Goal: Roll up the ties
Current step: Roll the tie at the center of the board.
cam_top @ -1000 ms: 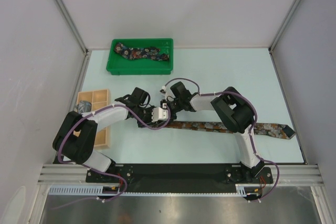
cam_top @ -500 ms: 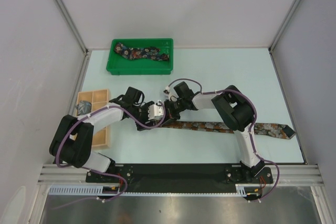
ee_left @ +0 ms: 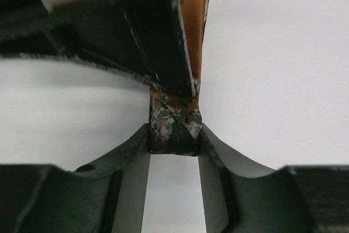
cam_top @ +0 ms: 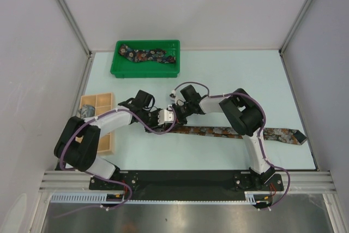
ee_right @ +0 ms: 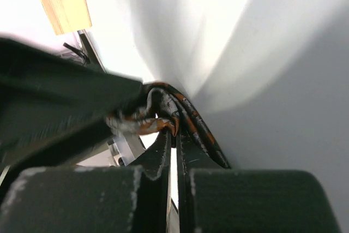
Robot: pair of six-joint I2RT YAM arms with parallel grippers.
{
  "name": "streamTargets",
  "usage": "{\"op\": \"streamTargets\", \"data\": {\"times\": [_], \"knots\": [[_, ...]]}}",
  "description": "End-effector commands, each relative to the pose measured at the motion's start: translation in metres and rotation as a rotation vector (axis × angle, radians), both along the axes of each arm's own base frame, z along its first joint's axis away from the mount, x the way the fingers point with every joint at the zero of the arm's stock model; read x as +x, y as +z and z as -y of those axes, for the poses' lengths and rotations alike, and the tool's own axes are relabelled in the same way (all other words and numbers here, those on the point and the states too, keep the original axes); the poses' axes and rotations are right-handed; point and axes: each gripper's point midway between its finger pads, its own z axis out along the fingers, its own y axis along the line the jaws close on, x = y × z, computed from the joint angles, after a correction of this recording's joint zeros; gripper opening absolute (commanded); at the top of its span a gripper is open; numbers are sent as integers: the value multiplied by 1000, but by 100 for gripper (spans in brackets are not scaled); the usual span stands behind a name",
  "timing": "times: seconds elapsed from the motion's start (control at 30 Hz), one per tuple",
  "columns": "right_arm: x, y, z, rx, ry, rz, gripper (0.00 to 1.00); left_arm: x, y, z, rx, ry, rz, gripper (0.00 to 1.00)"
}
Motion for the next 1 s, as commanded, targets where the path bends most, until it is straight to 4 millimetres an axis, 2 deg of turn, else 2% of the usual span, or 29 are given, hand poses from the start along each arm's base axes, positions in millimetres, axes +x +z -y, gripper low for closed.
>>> {"op": "streamTargets", "data": {"times": [0.0,0.13,0.2,0.3,0.53,0.63,0.67,0.7,0.8,0.97], "knots": [[-6,-24,3,-67,7,-19,0,2,35,35,-109,-54,34,42],[-6,-22,3,-59,8,-18,0,2,25,42,-86,-69,14,39],[-5,-19,4,-50,7,-20,0,2,13,42,-57,-77,-2,37],[-6,-15,3,-33,16,-22,0,7,3,42,-20,-77,-4,35],[-13,-5,3,17,38,-18,1,4,-15,37,68,-85,-40,33],[-13,10,6,46,45,-4,11,-3,-25,22,133,-99,-55,31],[-15,12,9,47,46,-5,16,-5,-26,19,143,-110,-51,31],[-15,15,11,53,45,-6,25,-7,-28,18,149,-113,-51,31],[-11,29,18,66,31,2,37,-9,-31,15,161,-111,-60,30],[0,37,26,77,-12,9,37,-5,-32,18,163,-106,-64,30]]}}
